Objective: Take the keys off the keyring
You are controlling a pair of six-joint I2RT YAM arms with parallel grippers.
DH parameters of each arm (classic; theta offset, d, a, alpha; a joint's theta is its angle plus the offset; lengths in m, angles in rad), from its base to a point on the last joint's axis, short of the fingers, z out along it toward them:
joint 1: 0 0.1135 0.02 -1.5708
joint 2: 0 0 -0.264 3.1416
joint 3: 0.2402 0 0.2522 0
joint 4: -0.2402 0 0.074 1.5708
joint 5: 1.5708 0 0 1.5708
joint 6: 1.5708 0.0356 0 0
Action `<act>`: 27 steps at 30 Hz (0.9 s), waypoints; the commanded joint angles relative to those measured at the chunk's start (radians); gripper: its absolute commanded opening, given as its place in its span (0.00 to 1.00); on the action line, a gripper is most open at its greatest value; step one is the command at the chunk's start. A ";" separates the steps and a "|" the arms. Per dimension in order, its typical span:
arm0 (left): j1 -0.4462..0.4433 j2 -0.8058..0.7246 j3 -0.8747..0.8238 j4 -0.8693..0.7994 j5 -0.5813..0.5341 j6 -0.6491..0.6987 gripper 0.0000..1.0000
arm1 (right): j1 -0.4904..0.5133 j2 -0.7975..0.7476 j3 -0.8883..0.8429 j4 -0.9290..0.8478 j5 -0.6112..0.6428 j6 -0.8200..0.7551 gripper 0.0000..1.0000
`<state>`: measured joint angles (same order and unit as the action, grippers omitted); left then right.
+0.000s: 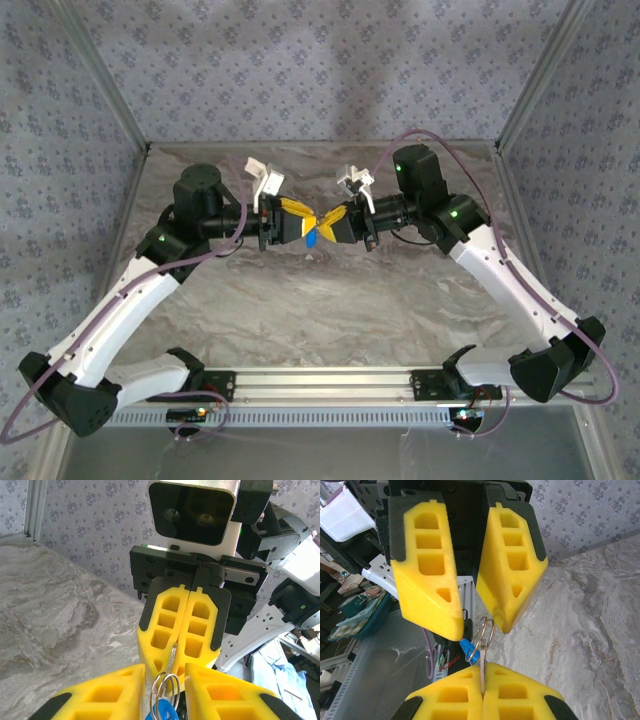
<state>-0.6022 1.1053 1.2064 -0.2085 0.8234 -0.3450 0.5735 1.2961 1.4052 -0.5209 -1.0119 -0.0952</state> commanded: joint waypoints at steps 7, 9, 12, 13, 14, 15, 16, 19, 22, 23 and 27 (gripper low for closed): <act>0.005 0.001 0.032 0.040 0.034 -0.016 0.07 | -0.005 -0.023 0.018 0.001 -0.024 -0.011 0.00; 0.005 -0.005 0.022 0.069 0.025 -0.039 0.00 | -0.006 -0.033 0.006 0.022 -0.013 -0.008 0.00; 0.009 -0.018 -0.005 0.127 0.000 -0.084 0.00 | -0.009 -0.063 -0.029 0.083 0.012 -0.009 0.00; 0.012 -0.026 -0.017 0.149 -0.010 -0.102 0.00 | -0.010 -0.074 -0.042 0.097 0.018 -0.012 0.00; 0.014 -0.032 -0.029 0.171 -0.018 -0.118 0.00 | -0.012 -0.082 -0.052 0.100 0.019 -0.019 0.00; 0.017 -0.040 -0.042 0.196 -0.025 -0.136 0.00 | -0.015 -0.089 -0.059 0.104 0.017 -0.023 0.00; 0.021 -0.046 -0.054 0.211 -0.030 -0.149 0.00 | -0.016 -0.097 -0.067 0.110 0.015 -0.021 0.00; 0.030 -0.053 -0.062 0.219 -0.042 -0.169 0.00 | -0.020 -0.114 -0.094 0.135 0.018 -0.010 0.00; 0.031 -0.049 -0.069 0.242 -0.033 -0.185 0.00 | -0.020 -0.128 -0.112 0.167 0.021 0.010 0.00; 0.030 -0.046 -0.070 0.246 -0.029 -0.189 0.00 | -0.020 -0.130 -0.114 0.168 0.020 0.012 0.00; 0.029 -0.043 -0.068 0.229 -0.035 -0.184 0.19 | -0.024 -0.124 -0.104 0.150 0.015 0.005 0.00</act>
<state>-0.5812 1.0805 1.1397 -0.0208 0.8047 -0.5140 0.5564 1.1889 1.2991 -0.3756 -0.9821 -0.0944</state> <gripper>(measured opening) 0.161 0.054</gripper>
